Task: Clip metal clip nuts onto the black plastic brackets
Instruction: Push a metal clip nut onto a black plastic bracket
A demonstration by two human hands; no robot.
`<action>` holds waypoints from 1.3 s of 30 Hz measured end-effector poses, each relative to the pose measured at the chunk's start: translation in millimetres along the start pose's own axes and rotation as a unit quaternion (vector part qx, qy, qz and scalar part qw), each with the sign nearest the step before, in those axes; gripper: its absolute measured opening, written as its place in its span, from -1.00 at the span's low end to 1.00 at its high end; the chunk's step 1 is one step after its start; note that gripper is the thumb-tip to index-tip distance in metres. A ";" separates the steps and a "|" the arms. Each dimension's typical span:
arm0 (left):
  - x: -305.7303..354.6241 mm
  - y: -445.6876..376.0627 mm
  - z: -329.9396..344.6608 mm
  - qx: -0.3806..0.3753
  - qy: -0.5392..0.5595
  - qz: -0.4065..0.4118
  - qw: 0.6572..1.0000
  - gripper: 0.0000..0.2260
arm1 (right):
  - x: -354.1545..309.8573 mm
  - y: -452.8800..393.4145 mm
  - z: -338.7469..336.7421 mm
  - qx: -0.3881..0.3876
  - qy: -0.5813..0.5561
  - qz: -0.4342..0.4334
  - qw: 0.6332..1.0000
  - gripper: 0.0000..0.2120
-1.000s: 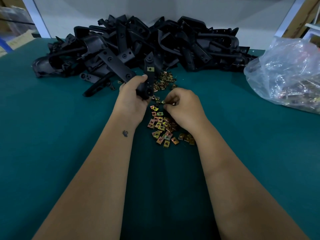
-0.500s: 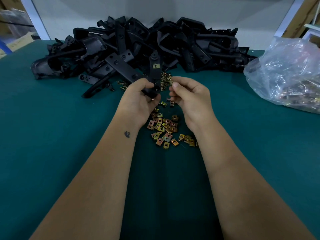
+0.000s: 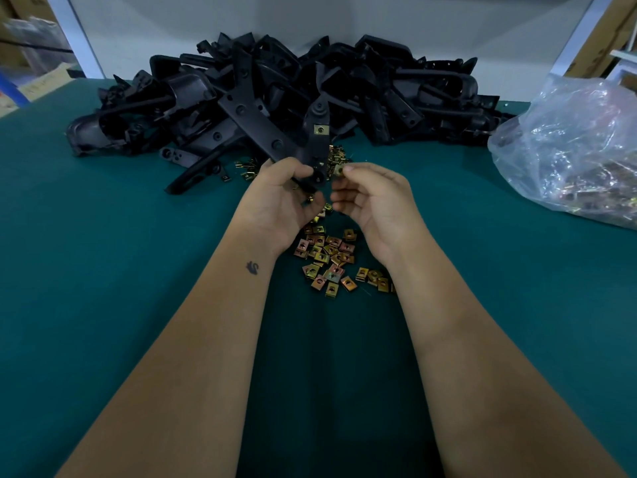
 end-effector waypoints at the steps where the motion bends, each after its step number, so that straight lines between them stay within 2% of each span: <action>1: -0.3 -0.1 0.1 -0.001 -0.001 -0.001 1.000 -0.71 | 0.3 0.2 0.4 -0.001 0.002 0.001 1.000 -0.81; 12: 0.8 2.6 5.6 -0.001 -0.059 0.014 0.998 -0.69 | -1.0 1.2 5.9 -0.019 0.019 -0.006 1.000 -0.82; 28: 2.1 0.7 2.9 0.014 -0.076 0.028 0.997 -0.67 | -2.1 1.3 3.9 -0.014 0.025 -0.007 1.000 -0.84; 34: 3.4 1.0 5.2 -0.001 -0.142 0.047 0.989 -0.60 | -2.8 0.4 -3.1 0.004 0.038 -0.008 0.999 -0.85; 39: 3.8 3.1 3.7 0.001 -0.208 0.061 0.976 -0.52 | -3.6 0.3 -8.7 0.022 0.113 -0.032 0.993 -0.87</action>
Point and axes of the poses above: each hand's wrist, its own y-axis away from the middle knuckle, its own z-axis out of the palm, x = y × z, the point moved 9 cm from there along -y, towards the middle knuckle, and after that the axes turned 15 degrees about -z, right-handed, at the moved point
